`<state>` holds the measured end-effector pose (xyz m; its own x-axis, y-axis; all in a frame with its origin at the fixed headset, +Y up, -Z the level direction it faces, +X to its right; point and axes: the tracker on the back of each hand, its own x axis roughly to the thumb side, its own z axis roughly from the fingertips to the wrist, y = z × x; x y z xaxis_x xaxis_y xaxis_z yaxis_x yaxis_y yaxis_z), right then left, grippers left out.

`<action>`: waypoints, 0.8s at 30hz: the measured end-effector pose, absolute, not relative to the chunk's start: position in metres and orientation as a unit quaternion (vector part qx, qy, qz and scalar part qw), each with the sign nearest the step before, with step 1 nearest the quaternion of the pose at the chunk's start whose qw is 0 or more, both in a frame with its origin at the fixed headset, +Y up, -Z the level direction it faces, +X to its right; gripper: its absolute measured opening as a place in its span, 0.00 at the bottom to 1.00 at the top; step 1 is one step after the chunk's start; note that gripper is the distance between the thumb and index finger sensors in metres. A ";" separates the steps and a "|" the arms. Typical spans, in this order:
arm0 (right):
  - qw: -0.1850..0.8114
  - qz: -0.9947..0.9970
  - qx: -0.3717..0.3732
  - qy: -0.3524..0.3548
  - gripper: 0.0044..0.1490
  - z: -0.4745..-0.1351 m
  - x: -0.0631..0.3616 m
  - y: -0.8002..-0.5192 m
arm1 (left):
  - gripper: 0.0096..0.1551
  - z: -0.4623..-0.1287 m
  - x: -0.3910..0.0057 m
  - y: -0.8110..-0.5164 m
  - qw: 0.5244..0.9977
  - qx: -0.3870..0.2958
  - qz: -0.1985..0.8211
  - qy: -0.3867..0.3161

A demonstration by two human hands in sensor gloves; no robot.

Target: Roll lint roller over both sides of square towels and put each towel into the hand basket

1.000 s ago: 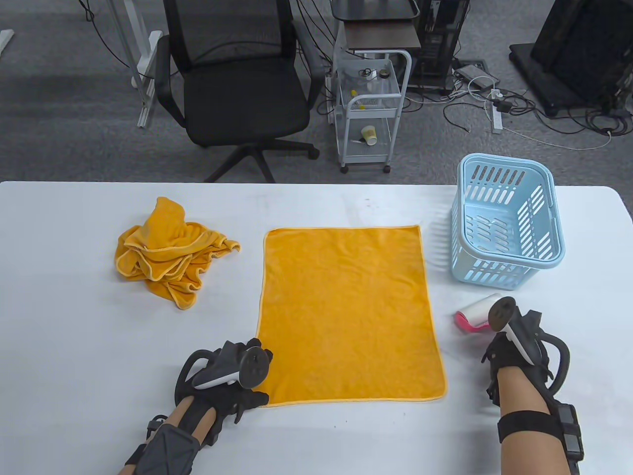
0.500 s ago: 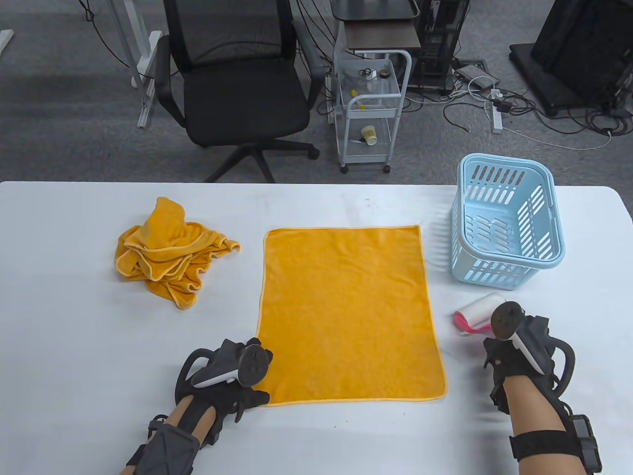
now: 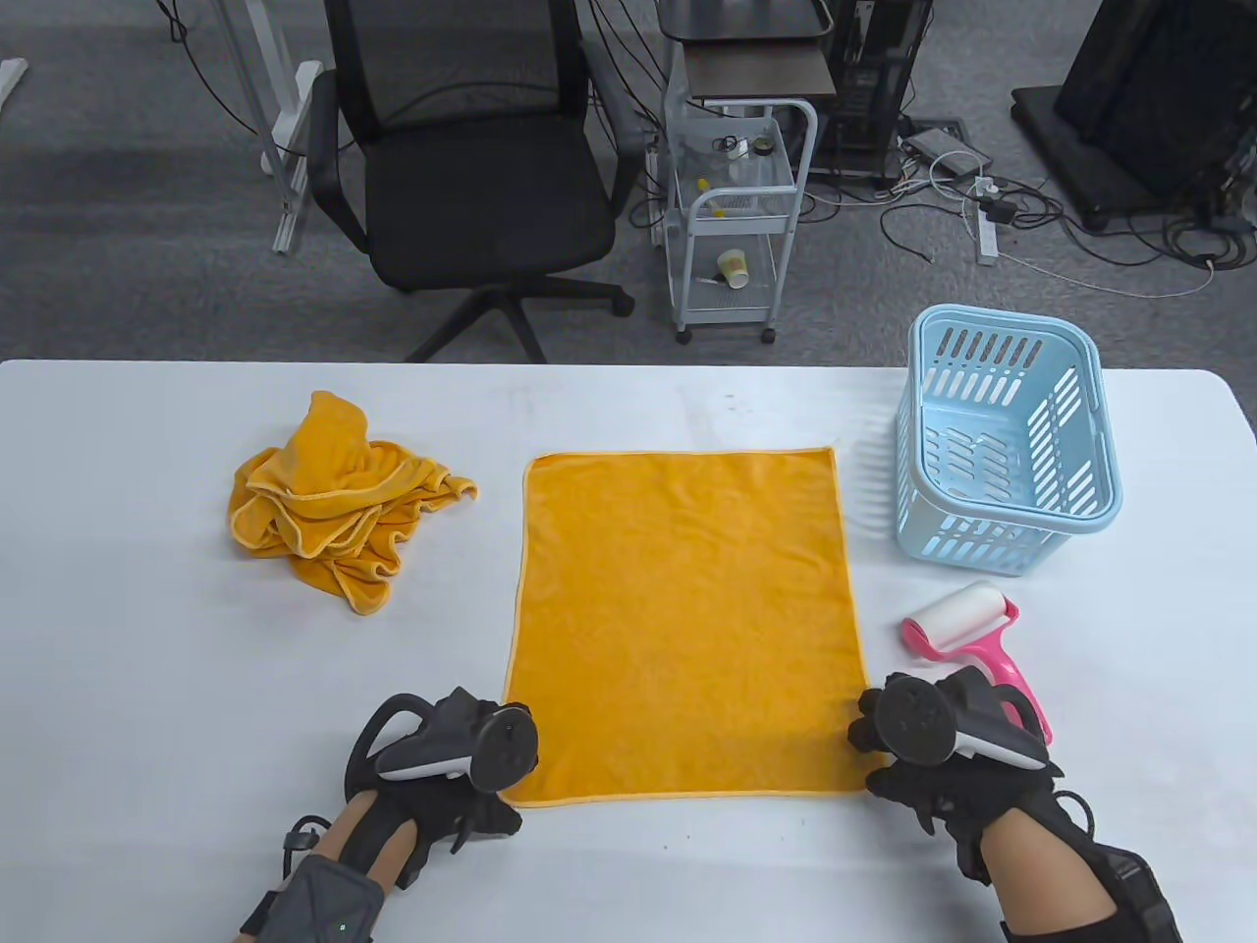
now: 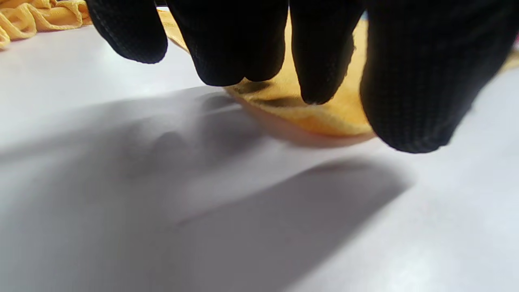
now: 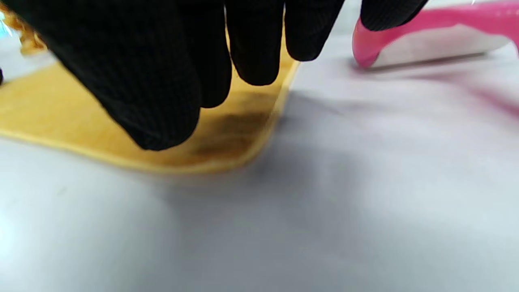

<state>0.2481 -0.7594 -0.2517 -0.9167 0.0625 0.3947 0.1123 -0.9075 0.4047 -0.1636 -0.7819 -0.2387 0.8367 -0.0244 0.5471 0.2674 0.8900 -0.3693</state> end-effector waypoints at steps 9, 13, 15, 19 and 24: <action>0.078 -0.959 -0.195 -0.189 0.33 -0.249 0.240 -0.776 | 0.28 -0.236 -0.159 -0.784 0.932 -0.209 -0.103 -0.278; 0.076 -0.963 -0.193 -0.173 0.27 -0.250 0.239 -0.778 | 0.21 -0.236 -0.160 -0.783 0.934 -0.202 -0.101 -0.276; 0.064 -0.963 -0.190 -0.182 0.26 -0.252 0.241 -0.778 | 0.19 -0.237 -0.160 -0.783 0.935 -0.202 -0.094 -0.275; 0.021 -0.964 -0.179 -0.197 0.24 -0.255 0.248 -0.777 | 0.18 -0.240 -0.166 -0.781 0.938 -0.211 -0.058 -0.270; -0.057 -0.966 -0.166 -0.191 0.23 -0.261 0.261 -0.763 | 0.18 -0.241 -0.172 -0.756 0.950 -0.164 -0.031 -0.264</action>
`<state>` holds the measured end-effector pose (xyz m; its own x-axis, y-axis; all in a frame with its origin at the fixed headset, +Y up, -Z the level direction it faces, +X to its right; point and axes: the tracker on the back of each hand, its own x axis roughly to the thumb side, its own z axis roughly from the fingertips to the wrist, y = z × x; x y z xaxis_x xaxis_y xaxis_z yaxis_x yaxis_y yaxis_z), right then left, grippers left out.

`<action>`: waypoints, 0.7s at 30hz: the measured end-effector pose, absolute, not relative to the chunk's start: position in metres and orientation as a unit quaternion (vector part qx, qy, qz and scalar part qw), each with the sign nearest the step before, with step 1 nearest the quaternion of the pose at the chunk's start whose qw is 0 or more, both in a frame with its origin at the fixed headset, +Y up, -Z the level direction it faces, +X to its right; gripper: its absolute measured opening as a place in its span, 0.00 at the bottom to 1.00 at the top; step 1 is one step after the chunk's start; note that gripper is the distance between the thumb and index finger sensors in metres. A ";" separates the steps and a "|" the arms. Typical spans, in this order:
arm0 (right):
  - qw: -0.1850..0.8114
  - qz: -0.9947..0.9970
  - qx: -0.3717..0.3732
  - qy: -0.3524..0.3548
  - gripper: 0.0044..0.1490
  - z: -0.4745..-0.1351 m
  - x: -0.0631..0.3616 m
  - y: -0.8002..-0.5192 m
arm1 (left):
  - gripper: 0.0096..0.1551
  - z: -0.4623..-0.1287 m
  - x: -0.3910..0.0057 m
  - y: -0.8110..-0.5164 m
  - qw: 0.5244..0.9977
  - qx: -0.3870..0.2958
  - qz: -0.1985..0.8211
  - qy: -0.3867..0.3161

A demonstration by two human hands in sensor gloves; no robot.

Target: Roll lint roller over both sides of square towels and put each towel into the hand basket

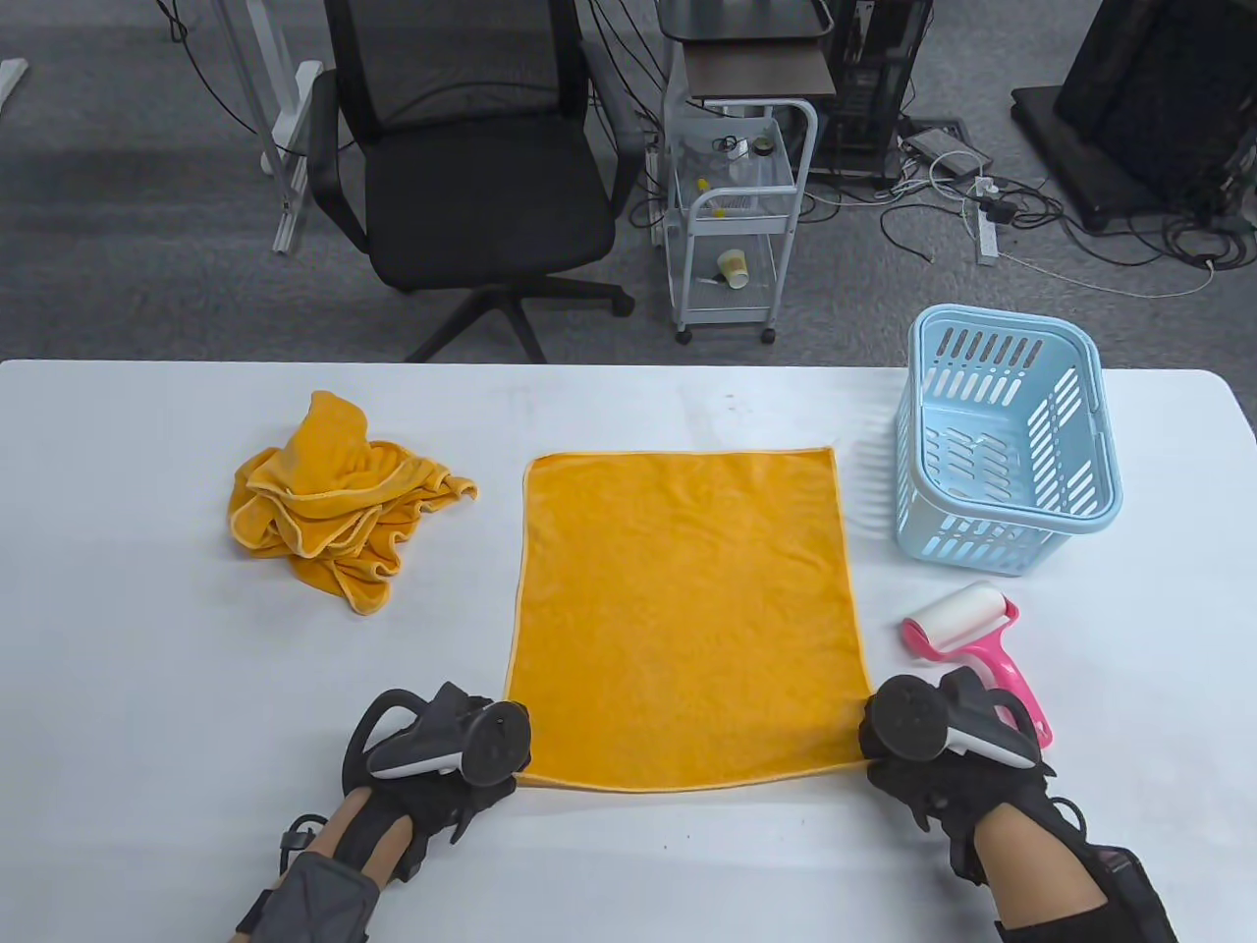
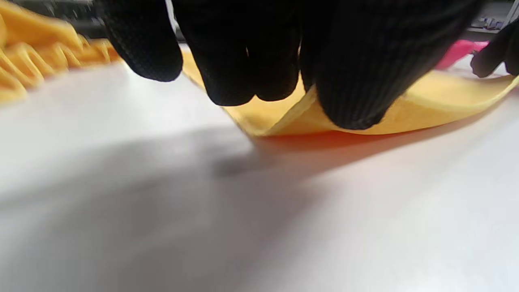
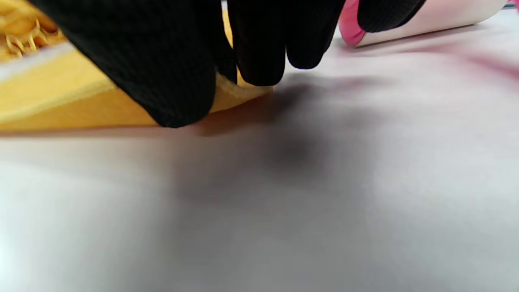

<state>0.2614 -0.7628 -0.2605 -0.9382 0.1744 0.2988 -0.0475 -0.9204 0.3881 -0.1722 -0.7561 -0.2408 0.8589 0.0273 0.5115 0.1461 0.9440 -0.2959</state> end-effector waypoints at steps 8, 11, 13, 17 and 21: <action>0.150 0.964 0.188 0.116 0.23 -0.242 0.290 -0.666 | 0.18 -0.210 -0.187 -0.629 0.963 -0.025 -0.022 -0.266; 0.165 0.960 0.216 0.070 0.23 -0.221 0.294 -0.614 | 0.18 -0.185 -0.195 -0.578 0.963 0.042 -0.023 -0.266; 0.167 0.957 0.232 0.053 0.23 -0.211 0.295 -0.588 | 0.18 -0.170 -0.200 -0.549 0.961 0.075 -0.028 -0.265; 0.165 0.951 0.260 -0.011 0.23 -0.190 0.291 -0.514 | 0.18 -0.146 -0.209 -0.490 0.957 0.142 -0.046 -0.248; 0.166 0.949 0.262 -0.047 0.24 -0.189 0.286 -0.459 | 0.18 -0.139 -0.215 -0.445 0.954 0.191 -0.046 -0.227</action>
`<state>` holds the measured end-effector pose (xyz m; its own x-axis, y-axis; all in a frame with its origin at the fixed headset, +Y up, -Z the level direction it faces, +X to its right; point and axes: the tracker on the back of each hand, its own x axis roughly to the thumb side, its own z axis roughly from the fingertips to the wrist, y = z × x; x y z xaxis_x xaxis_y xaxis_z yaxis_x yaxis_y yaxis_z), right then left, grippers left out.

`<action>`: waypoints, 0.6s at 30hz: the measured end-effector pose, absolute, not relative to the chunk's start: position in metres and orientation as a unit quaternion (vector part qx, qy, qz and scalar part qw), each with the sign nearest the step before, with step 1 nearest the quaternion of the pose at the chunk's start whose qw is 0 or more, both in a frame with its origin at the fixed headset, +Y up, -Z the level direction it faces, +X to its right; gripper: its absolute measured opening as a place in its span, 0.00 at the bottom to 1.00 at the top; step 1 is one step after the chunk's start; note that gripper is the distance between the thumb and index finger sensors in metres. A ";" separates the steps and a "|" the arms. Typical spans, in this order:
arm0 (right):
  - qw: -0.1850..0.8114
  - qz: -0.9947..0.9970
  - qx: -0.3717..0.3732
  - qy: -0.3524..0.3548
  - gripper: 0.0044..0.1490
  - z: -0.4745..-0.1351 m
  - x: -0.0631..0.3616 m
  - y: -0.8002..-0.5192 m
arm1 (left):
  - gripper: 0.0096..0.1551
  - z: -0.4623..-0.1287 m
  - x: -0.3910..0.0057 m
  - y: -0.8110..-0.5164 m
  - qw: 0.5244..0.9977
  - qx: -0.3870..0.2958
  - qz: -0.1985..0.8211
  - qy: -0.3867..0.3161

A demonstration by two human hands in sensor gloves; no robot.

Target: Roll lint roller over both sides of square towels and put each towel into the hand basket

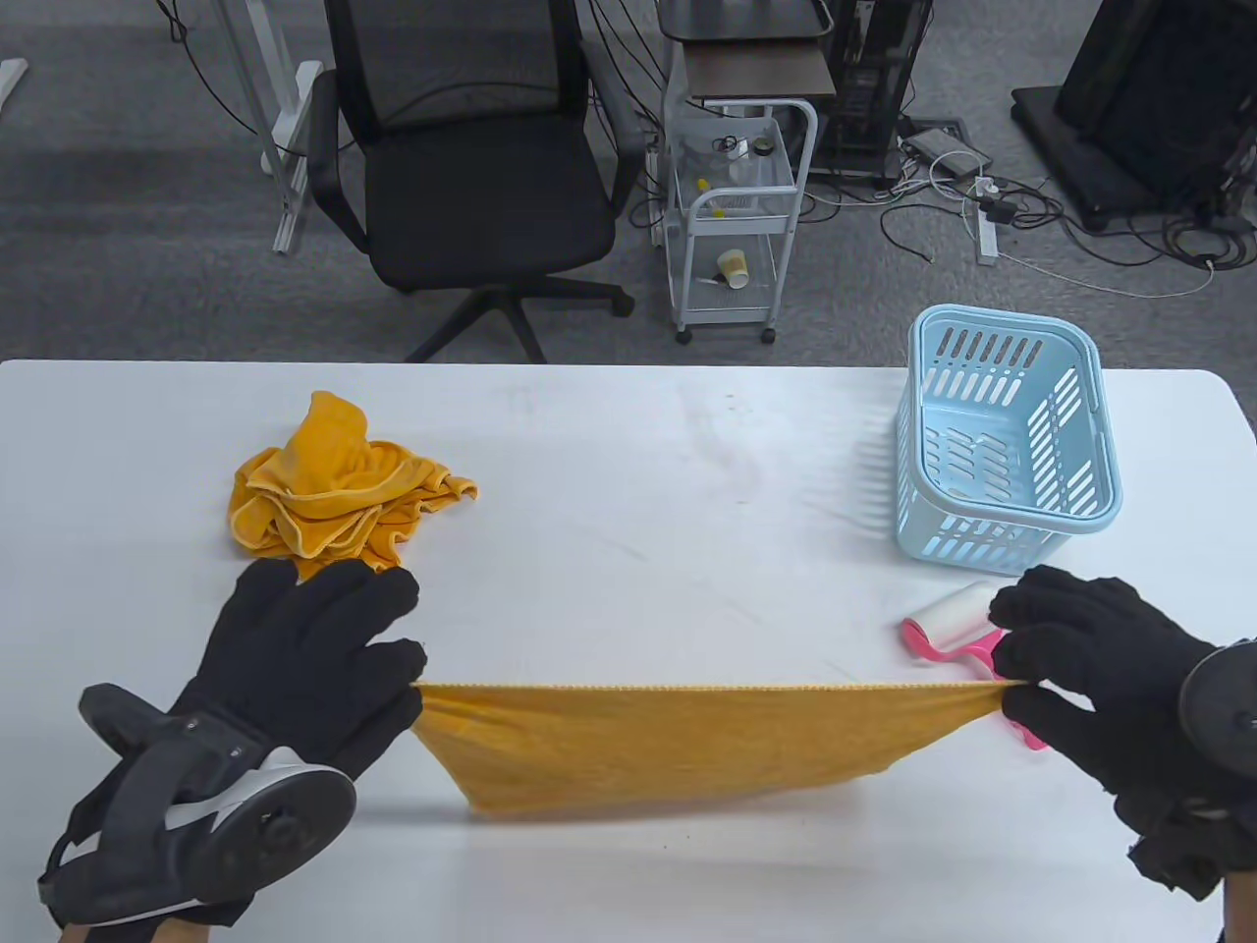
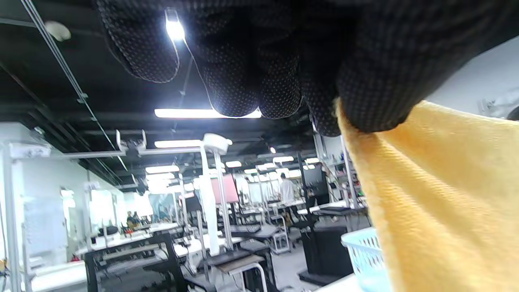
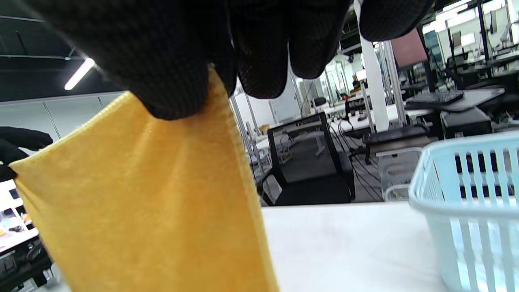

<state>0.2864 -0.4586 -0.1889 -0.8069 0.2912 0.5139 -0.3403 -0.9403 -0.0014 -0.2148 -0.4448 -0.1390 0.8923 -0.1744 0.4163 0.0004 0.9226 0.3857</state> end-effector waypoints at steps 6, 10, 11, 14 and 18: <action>0.178 0.961 0.210 -0.033 0.24 -0.242 0.274 -0.439 | 0.18 -0.190 -0.216 -0.426 0.969 0.162 -0.054 -0.176; 0.173 0.973 0.150 0.014 0.24 -0.293 0.266 -0.485 | 0.18 -0.253 -0.216 -0.475 0.984 0.088 -0.040 -0.150; 0.176 0.975 0.138 0.018 0.24 -0.301 0.265 -0.496 | 0.18 -0.264 -0.216 -0.488 0.986 0.076 -0.037 -0.147; 0.192 0.976 0.092 0.049 0.24 -0.332 0.258 -0.548 | 0.18 -0.306 -0.219 -0.544 0.992 0.014 -0.016 -0.125; 0.172 0.981 0.019 0.086 0.24 -0.361 0.247 -0.616 | 0.18 -0.343 -0.218 -0.614 0.995 -0.037 -0.009 -0.096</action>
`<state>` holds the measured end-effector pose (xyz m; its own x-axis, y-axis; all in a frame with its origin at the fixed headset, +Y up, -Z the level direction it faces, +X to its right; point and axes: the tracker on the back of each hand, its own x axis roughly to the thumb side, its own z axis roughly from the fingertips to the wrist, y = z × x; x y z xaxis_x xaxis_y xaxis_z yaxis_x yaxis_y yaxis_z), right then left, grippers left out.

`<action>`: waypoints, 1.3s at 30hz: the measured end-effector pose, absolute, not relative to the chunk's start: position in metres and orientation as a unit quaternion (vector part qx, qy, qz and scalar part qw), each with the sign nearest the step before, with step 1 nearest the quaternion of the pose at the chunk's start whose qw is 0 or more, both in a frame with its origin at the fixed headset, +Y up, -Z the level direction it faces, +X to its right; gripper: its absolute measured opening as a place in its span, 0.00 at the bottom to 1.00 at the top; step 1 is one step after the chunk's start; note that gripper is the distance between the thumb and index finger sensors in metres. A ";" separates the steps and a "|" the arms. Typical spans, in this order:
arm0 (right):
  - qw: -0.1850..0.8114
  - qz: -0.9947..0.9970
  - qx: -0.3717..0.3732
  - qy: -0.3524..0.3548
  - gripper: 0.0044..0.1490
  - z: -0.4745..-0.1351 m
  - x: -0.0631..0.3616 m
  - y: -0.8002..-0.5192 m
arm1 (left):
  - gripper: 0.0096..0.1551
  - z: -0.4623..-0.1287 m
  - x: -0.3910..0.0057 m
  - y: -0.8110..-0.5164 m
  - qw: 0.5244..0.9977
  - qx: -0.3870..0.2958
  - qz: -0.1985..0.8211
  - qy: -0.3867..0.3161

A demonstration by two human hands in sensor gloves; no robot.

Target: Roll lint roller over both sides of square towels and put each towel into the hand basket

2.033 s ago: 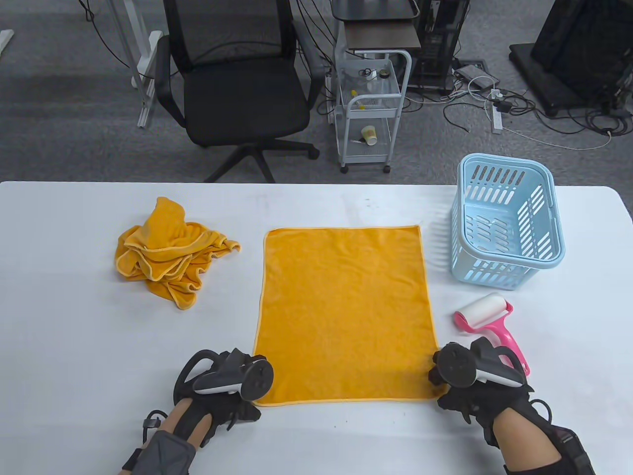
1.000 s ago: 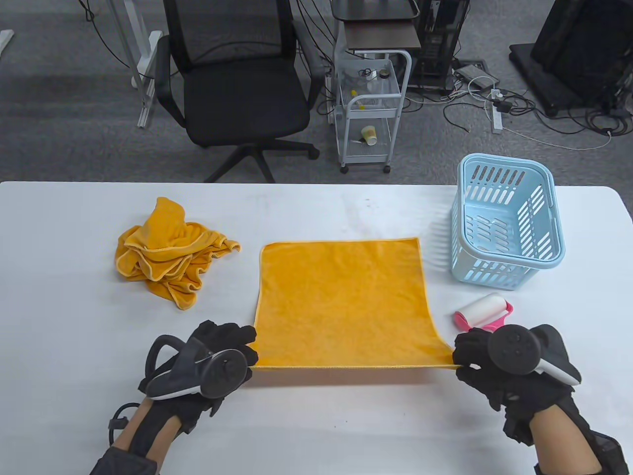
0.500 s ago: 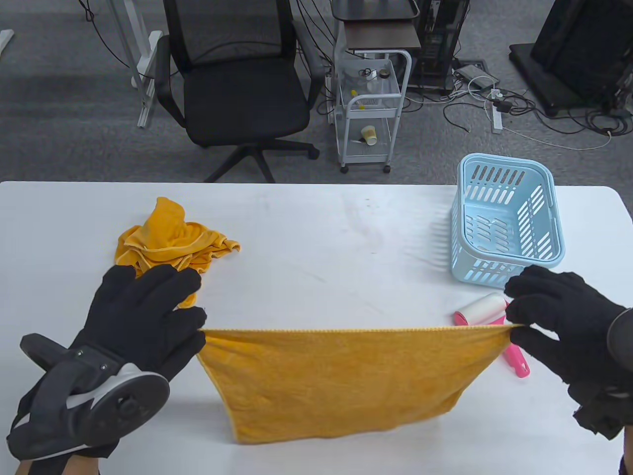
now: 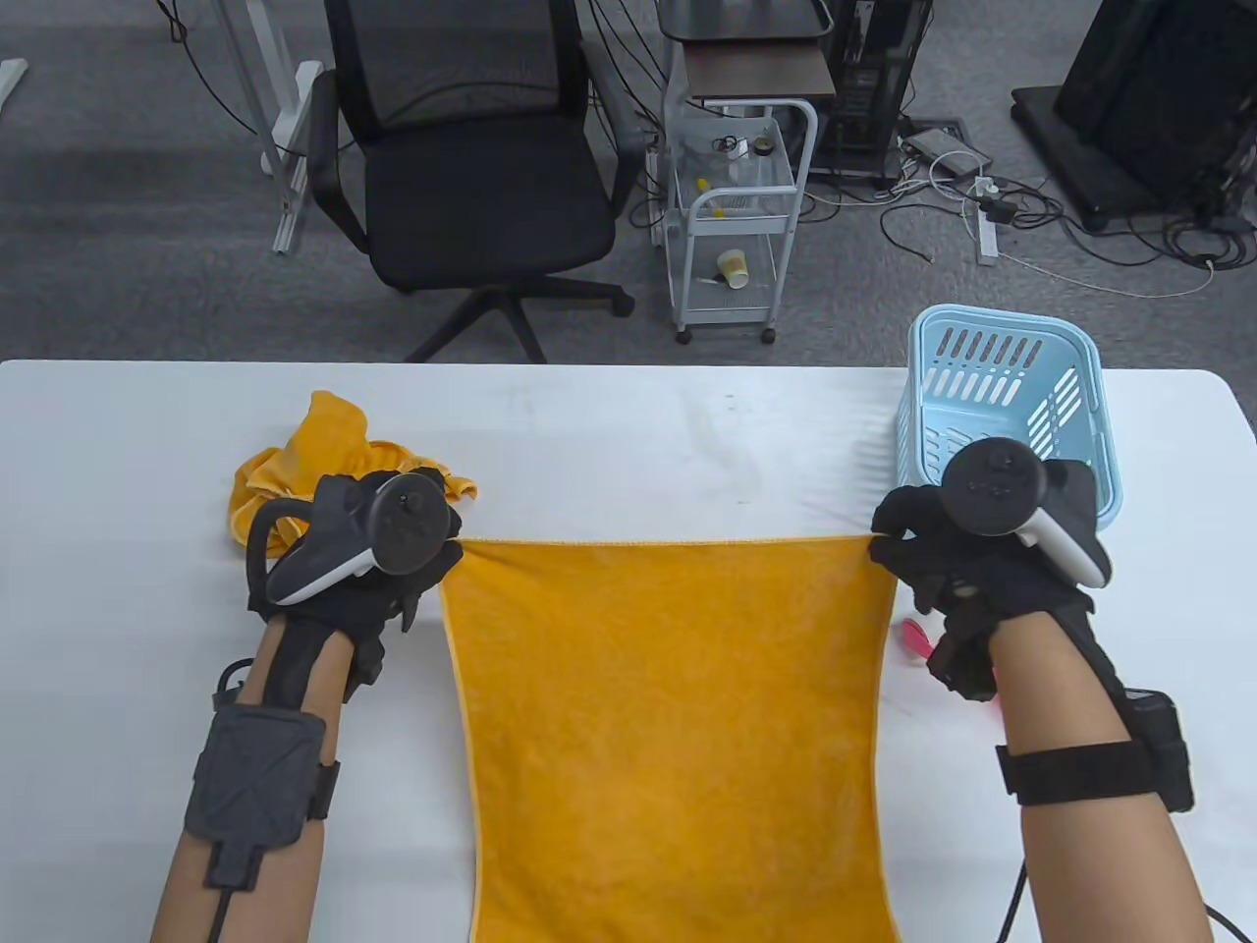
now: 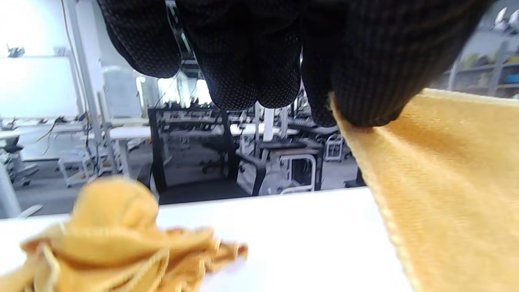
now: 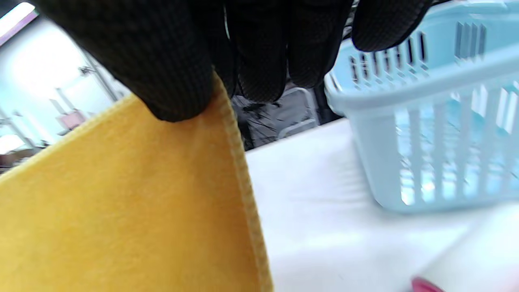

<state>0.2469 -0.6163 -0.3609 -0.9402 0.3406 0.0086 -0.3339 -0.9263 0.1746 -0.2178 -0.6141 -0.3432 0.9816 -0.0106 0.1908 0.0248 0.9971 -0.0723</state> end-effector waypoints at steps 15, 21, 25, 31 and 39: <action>0.081 0.981 -0.177 -0.018 0.24 -0.421 0.206 -0.710 | 0.18 -0.420 -0.202 -0.728 0.999 -0.029 -0.011 0.028; 0.085 0.973 -0.215 -0.025 0.31 -0.435 0.202 -0.726 | 0.27 -0.437 -0.194 -0.736 0.998 0.007 -0.016 0.068; 0.070 0.977 -0.201 -0.020 0.34 -0.433 0.197 -0.732 | 0.29 -0.433 -0.194 -0.744 0.998 -0.016 -0.013 0.054; 0.047 0.987 -0.152 -0.008 0.36 -0.414 0.201 -0.724 | 0.28 -0.404 -0.196 -0.746 0.996 -0.089 0.007 0.001; 0.017 0.989 -0.148 0.020 0.45 -0.366 0.255 -0.701 | 0.34 -0.334 -0.201 -0.751 0.984 -0.159 0.008 -0.077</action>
<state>0.2552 -0.7014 -0.3662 -0.9558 0.0270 -0.2928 -0.0390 -0.9986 0.0352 -0.2005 -0.7514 -0.3344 0.9879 0.0402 0.1496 0.0090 0.9492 -0.3145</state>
